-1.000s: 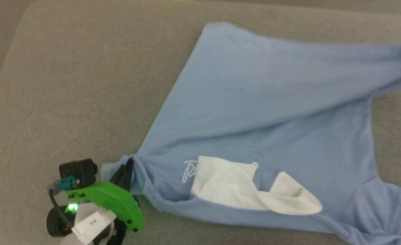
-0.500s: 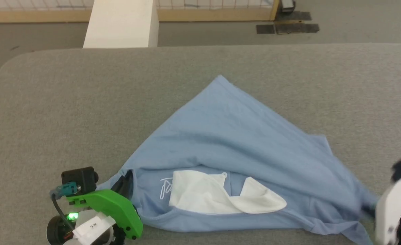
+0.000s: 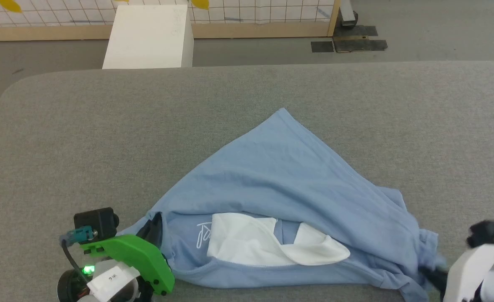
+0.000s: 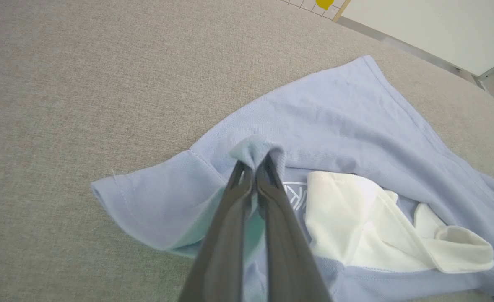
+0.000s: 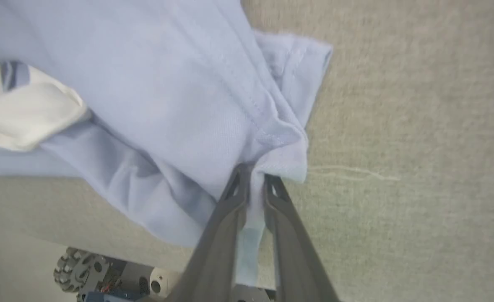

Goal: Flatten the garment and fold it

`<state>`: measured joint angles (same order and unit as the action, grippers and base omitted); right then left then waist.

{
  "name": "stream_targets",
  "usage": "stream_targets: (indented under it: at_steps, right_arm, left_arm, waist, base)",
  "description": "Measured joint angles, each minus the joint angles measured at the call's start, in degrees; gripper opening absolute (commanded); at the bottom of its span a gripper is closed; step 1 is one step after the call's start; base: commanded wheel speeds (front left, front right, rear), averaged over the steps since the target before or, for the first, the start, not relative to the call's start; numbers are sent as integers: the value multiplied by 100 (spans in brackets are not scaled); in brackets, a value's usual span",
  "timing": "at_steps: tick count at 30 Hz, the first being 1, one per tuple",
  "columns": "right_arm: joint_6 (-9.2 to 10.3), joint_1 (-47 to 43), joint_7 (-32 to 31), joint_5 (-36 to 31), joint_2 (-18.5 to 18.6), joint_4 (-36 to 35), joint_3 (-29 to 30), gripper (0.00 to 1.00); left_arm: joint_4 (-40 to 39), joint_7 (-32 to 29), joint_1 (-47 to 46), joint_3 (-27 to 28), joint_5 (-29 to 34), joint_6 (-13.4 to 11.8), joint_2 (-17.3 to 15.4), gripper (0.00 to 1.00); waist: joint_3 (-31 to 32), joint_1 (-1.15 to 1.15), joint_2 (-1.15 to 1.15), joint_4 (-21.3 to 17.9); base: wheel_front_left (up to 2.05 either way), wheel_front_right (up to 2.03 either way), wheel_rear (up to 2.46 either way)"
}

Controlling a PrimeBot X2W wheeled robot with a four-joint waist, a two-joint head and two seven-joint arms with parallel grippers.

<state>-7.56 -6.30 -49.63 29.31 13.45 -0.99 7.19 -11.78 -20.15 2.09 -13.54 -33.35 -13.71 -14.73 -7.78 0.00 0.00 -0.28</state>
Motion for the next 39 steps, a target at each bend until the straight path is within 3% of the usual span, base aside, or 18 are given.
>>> stream_targets:
  at_steps: [11,16,22,29,34,39]
  right_arm:
    - [0,1155,2054,214,76,-847,469,100]
    - [0,1674,2943,69,90,-631,168,100]
    - [0,2623,3161,-155,113,26,-467,100]
    - [0,4097,2520,-557,402,1014,-1507,100]
    - [0,4977,1069,-954,620,1670,-2012,100]
    - [-1,5604,-138,-1250,832,1889,-2558,100]
  left_arm:
    - [0,10,79,37,-1,-73,-16,0]
    - [-29,14,79,12,0,-73,-26,0]
    - [-74,9,-69,-90,13,-59,-22,0]
    - [-78,42,-443,-272,54,8,62,0]
    - [-37,177,-649,-397,64,63,234,0]
    - [73,335,-712,-472,64,113,385,0]
  waist:
    - [94,0,0,-30]
    - [13,0,0,34]
    - [-226,0,0,194]
    - [-689,1,0,533]
    - [-1074,1,0,864]
    - [-1455,1,0,1193]
  base:
    - [0,0,0]
    - [0,0,0]
    - [0,0,0]
    - [0,0,0]
    - [0,0,0]
    - [0,0,0]
